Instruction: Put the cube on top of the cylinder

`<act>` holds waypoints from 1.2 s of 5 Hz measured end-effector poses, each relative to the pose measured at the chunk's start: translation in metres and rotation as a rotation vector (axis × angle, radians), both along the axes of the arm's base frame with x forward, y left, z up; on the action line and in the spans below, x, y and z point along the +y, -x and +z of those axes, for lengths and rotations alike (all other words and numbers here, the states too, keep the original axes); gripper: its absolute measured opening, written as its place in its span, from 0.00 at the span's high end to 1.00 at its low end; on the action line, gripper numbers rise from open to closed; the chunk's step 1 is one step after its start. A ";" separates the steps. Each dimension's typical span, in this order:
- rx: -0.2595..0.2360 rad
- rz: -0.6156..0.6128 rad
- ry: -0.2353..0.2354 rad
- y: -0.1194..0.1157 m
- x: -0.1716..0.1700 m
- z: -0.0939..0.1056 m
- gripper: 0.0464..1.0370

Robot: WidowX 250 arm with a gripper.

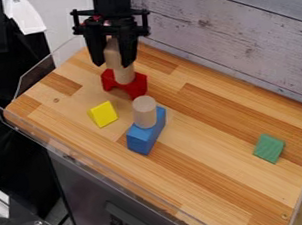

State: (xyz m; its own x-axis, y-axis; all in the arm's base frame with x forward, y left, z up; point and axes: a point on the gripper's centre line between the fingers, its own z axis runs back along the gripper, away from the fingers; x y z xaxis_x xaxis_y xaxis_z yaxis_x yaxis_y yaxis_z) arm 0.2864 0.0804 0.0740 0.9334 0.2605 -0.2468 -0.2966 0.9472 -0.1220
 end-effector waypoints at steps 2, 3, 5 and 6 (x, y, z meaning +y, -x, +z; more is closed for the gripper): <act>0.036 0.007 0.011 0.002 0.000 -0.007 0.10; 0.030 0.016 0.001 -0.001 0.001 -0.003 0.04; 0.018 0.016 -0.031 -0.004 0.003 0.009 0.04; -0.046 -0.014 -0.097 0.001 -0.012 0.040 0.04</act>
